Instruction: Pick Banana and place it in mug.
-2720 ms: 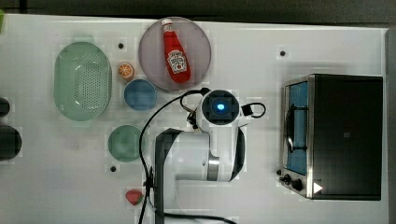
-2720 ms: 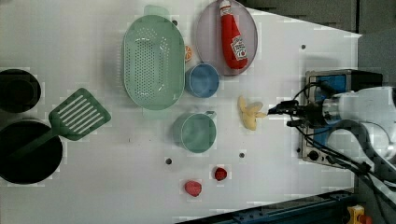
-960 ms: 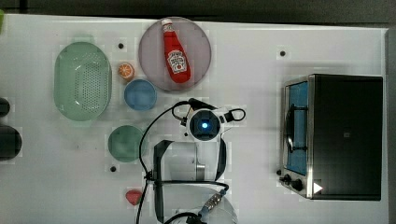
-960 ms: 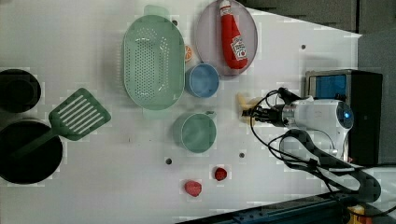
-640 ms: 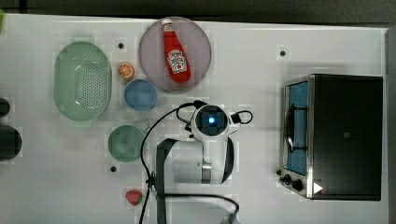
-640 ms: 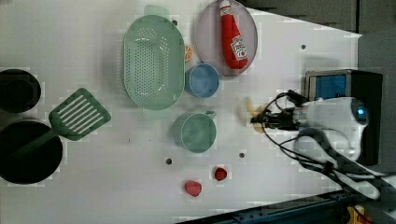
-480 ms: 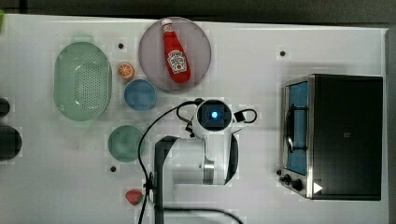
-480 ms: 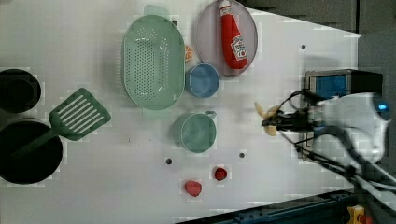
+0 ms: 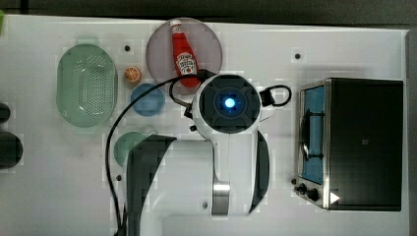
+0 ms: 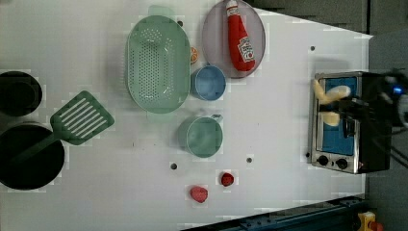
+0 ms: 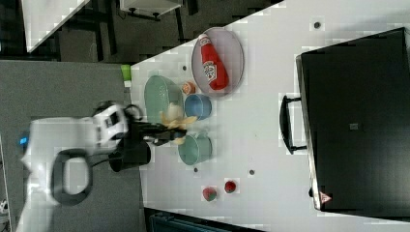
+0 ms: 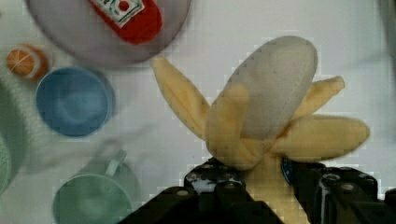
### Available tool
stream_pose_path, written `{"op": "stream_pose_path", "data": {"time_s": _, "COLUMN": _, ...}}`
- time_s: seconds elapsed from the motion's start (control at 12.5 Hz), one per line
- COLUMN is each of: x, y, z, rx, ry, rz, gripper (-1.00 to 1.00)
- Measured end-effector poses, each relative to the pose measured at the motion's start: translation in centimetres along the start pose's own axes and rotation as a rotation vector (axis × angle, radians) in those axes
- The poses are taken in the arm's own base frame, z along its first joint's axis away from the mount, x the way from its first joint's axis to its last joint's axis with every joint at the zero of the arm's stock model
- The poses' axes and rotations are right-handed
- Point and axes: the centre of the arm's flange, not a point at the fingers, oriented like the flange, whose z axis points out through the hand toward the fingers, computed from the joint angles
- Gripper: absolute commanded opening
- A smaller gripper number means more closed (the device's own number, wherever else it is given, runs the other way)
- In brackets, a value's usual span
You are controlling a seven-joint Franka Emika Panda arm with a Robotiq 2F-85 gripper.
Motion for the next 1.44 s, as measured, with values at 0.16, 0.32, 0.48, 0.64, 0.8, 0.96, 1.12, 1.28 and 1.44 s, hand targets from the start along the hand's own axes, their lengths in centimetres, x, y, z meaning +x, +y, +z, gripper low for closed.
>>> {"op": "stream_pose_path", "data": {"time_s": 0.16, "x": -1.1, "y": -0.8, "z": -3.2, "rx": 0.023, "ry": 0.032, "rz": 0.020, "gripper": -0.28}}
{"op": "stream_pose_path", "data": {"time_s": 0.32, "x": -2.2, "y": -3.9, "z": -3.6, "rx": 0.089, "ry": -0.006, "rz": 0.053, "gripper": -0.28}}
{"op": "stream_pose_path", "data": {"time_s": 0.48, "x": -3.9, "y": -7.5, "z": -1.8, "rx": 0.063, "ry": -0.043, "rz": 0.090, "gripper": -0.28}}
{"op": "stream_pose_path", "data": {"time_s": 0.64, "x": -7.3, "y": -12.6, "z": 1.5, "rx": 0.020, "ry": -0.088, "rz": 0.102, "gripper": -0.28}}
{"op": "stream_pose_path", "data": {"time_s": 0.8, "x": -11.0, "y": -17.7, "z": 5.1, "rx": 0.005, "ry": -0.114, "rz": 0.115, "gripper": -0.28}}
{"op": "stream_pose_path", "data": {"time_s": 0.96, "x": -14.0, "y": -20.8, "z": 8.5, "rx": 0.004, "ry": -0.098, "rz": 0.105, "gripper": -0.28}}
{"op": "stream_pose_path", "data": {"time_s": 1.12, "x": -14.7, "y": -22.3, "z": 11.5, "rx": 0.062, "ry": -0.053, "rz": 0.130, "gripper": -0.28}}
{"op": "stream_pose_path", "data": {"time_s": 1.28, "x": -14.6, "y": -21.3, "z": 15.7, "rx": 0.064, "ry": -0.072, "rz": 0.202, "gripper": -0.28}}
{"op": "stream_pose_path", "data": {"time_s": 1.44, "x": -14.3, "y": -20.6, "z": 19.7, "rx": 0.036, "ry": -0.125, "rz": 0.248, "gripper": -0.20}}
